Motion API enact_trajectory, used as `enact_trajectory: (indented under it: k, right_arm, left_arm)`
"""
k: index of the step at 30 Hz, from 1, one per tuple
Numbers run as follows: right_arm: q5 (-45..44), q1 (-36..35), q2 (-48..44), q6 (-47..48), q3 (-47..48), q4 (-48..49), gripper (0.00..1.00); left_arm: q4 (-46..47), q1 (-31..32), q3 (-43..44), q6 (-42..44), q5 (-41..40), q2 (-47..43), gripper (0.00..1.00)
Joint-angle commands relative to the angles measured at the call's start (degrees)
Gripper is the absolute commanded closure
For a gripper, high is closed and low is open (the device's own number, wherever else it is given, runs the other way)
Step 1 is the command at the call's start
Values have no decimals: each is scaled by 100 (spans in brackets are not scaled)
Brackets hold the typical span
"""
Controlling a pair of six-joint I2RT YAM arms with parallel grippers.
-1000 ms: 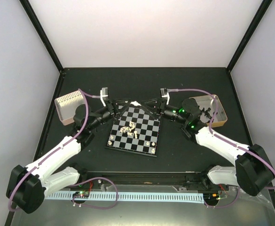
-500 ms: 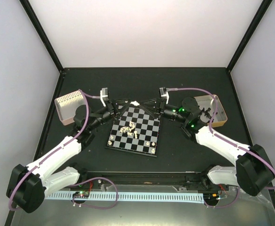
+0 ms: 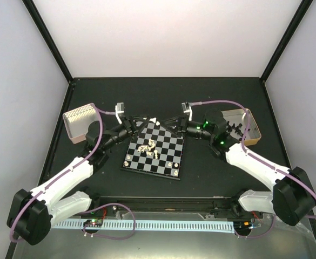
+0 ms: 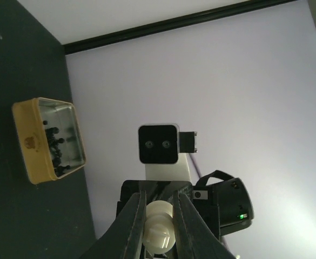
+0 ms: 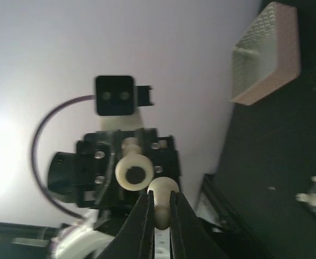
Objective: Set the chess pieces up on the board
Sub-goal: Pick up the chess piece from the chessboard, then place the chess piece on the chessboard.
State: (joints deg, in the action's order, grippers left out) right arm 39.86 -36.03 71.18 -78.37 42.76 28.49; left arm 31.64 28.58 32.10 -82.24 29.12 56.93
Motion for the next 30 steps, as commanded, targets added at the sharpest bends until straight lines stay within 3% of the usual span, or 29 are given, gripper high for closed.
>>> enact_trajectory:
  k: [1,6,12,20,30]
  right_arm:
    - [-238,-44,-53,1742,559,-2341,99]
    - [-1518,-104,378,3973,1400,-5501,99]
    - [-2691,-659,1379,5211,2166,-7214,99]
    - [-3565,-1618,2652,5508,3095,-8018,98]
    - [-3806,-1907,3583,5591,3808,-8459,97]
  left_arm:
    - [-1159,-20,-2,950,-458,-352,98]
    - [-3785,-19,158,2762,-1686,-1000,98]
    - [-5260,-20,189,4254,-2875,-1753,99]
    - [-5439,-26,122,4673,-3452,-2164,98]
    - [-5704,-38,266,4781,-4036,-2248,99]
